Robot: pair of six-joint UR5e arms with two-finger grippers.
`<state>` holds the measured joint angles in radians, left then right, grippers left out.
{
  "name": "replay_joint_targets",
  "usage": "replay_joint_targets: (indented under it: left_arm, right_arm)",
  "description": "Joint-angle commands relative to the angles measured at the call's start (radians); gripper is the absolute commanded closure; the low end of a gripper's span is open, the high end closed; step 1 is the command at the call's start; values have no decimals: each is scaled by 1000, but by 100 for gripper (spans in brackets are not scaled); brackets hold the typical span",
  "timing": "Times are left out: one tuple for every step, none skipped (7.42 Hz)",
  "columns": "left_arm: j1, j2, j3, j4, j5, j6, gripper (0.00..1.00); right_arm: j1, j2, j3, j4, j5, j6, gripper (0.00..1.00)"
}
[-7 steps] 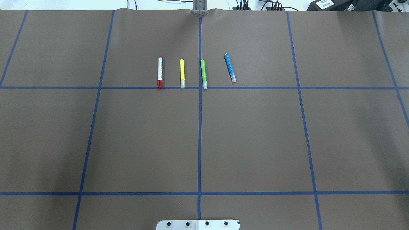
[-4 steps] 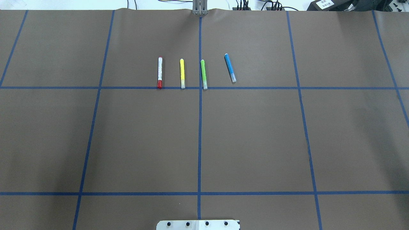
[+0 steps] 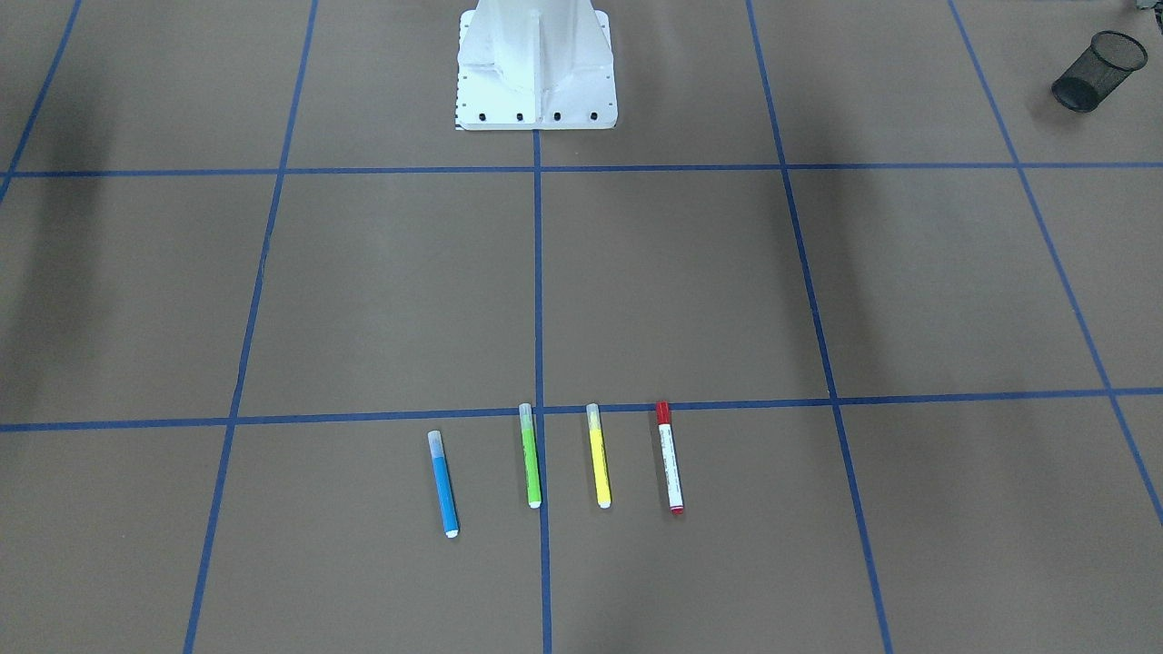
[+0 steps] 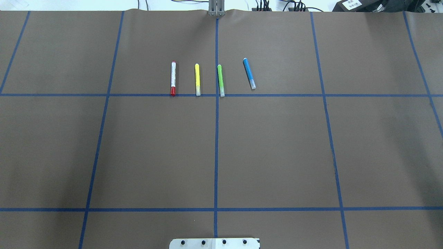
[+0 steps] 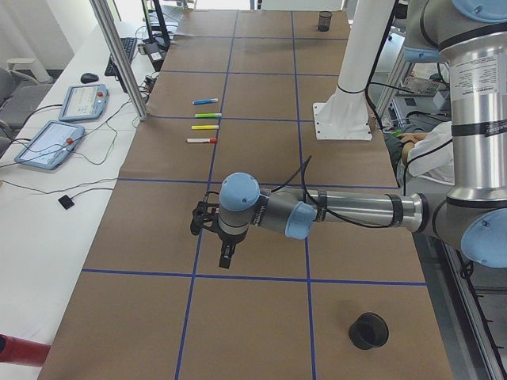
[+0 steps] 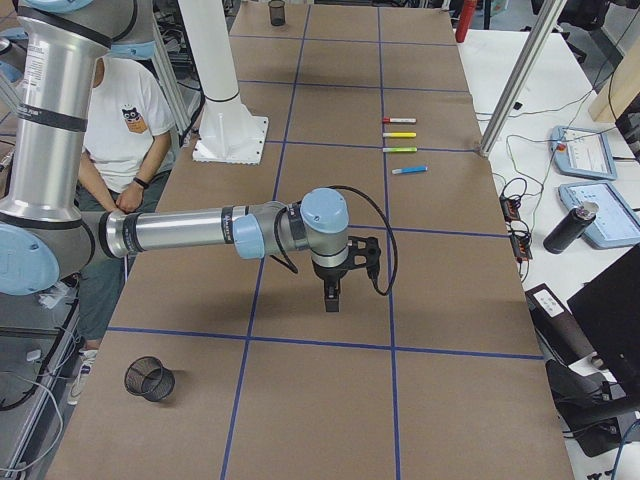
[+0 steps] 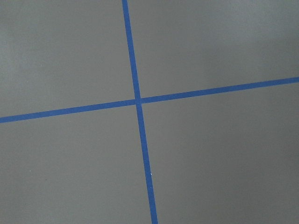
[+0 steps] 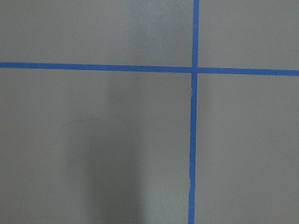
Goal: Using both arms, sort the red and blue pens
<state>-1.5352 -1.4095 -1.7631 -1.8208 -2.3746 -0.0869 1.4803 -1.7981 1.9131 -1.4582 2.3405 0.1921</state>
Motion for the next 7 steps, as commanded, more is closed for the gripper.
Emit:
replay_joint_targets:
  left_arm:
    - [10, 0, 2, -5, 0, 7, 1]
    - [12, 1, -1, -5, 0, 7, 1]
    - [15, 3, -4, -26, -2, 6, 0]
    - [17, 3, 2, -25, 0, -4, 0]
    - [27, 0, 2, -29, 2, -7, 0]
    - [30, 1, -1, -43, 0, -5, 0]
    - [33, 0, 7, -43, -2, -7, 0]
  right_arm:
    - [0, -1, 4, 30, 14, 6, 1]
    - [0, -3, 1, 32, 14, 1, 1]
    - [-1, -1, 3, 32, 16, 4, 1]
    - [-23, 3, 3, 38, 13, 7, 2]
    - [-67, 41, 3, 39, 10, 41, 2]
    - [-116, 110, 7, 47, 10, 153, 2]
    - [-212, 182, 4, 48, -16, 259, 2]
